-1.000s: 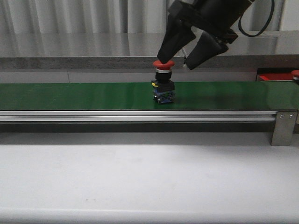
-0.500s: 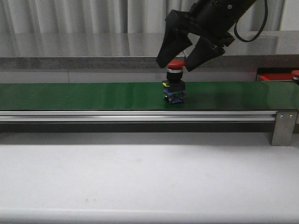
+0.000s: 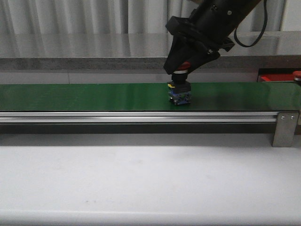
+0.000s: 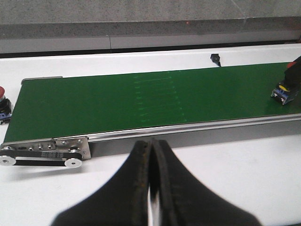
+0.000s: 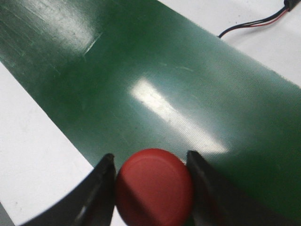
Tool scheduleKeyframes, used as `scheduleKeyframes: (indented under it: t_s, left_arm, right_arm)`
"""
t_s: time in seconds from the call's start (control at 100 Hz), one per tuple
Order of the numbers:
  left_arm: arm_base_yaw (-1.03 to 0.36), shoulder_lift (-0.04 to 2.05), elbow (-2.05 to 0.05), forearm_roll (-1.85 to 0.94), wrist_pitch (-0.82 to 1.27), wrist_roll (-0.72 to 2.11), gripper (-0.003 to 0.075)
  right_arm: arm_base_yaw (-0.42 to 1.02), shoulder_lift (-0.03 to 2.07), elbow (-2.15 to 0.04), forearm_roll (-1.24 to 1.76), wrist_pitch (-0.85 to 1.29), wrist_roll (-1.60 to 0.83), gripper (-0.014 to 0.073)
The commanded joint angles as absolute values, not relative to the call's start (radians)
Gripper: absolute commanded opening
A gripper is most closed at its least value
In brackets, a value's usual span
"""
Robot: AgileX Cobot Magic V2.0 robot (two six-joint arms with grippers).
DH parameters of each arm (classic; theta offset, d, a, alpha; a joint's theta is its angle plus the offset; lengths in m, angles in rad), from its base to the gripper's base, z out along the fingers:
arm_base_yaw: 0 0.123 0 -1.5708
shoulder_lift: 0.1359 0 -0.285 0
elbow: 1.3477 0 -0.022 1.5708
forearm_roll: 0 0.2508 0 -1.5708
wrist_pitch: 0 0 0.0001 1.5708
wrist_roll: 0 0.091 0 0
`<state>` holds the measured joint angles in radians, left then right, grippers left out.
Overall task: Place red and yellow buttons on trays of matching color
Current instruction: 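Lower the right gripper onto the red button on the belt and grasp it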
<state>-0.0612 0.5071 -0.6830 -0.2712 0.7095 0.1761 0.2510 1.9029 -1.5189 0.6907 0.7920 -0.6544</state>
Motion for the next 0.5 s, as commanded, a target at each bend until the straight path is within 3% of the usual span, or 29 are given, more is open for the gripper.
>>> scheduleKeyframes:
  t_s: [0.0,0.26,0.49]
  left_arm:
    - [-0.07,0.515,-0.709,-0.292,0.631,0.174,-0.002]
    - [-0.07,0.515,-0.709,-0.292,0.631,0.174,-0.002]
    - [-0.07,0.515,-0.709,-0.292,0.631,0.174,-0.002]
  right_arm:
    - [0.246,1.835,-1.551,0.716,0.778,-0.667,0.0055]
    - [0.18,1.731,-1.489,0.716,0.753,-0.593,0.0055]
    - [0.037,1.603,-1.367,0.716,0.734,-0.587,0.0055]
